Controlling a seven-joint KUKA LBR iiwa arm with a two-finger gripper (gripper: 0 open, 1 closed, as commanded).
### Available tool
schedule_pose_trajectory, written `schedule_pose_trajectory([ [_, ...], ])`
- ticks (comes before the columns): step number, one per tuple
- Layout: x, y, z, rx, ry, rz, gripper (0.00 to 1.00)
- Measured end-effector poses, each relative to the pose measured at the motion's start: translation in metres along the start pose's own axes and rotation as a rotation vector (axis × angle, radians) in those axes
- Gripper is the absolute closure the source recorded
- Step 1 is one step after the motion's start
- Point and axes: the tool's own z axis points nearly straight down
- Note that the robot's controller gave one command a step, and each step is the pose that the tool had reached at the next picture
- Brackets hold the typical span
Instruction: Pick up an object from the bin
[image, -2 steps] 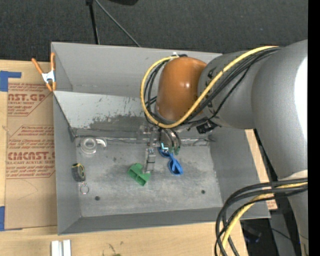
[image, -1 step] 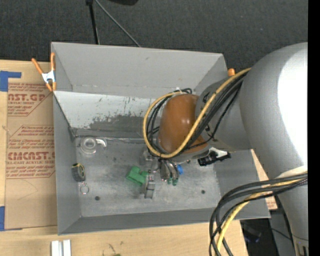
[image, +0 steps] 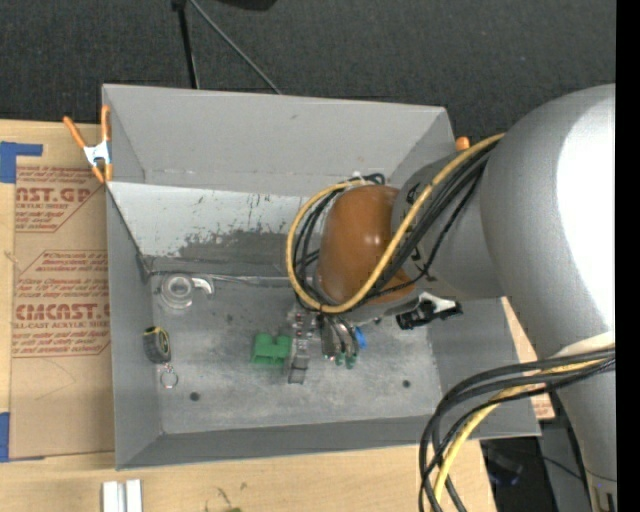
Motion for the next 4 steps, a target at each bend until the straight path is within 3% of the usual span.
schedule_pose_trajectory([
  [1,0.007,-0.006,-0.161,-0.001,-0.012,0.000,1.00],
  [2,0.044,-0.016,-0.055,0.004,0.007,-0.038,1.00],
  [3,0.041,-0.015,-0.059,0.002,-0.003,-0.038,0.00],
  [4,0.052,0.040,0.002,0.000,-0.006,-0.379,0.00],
])
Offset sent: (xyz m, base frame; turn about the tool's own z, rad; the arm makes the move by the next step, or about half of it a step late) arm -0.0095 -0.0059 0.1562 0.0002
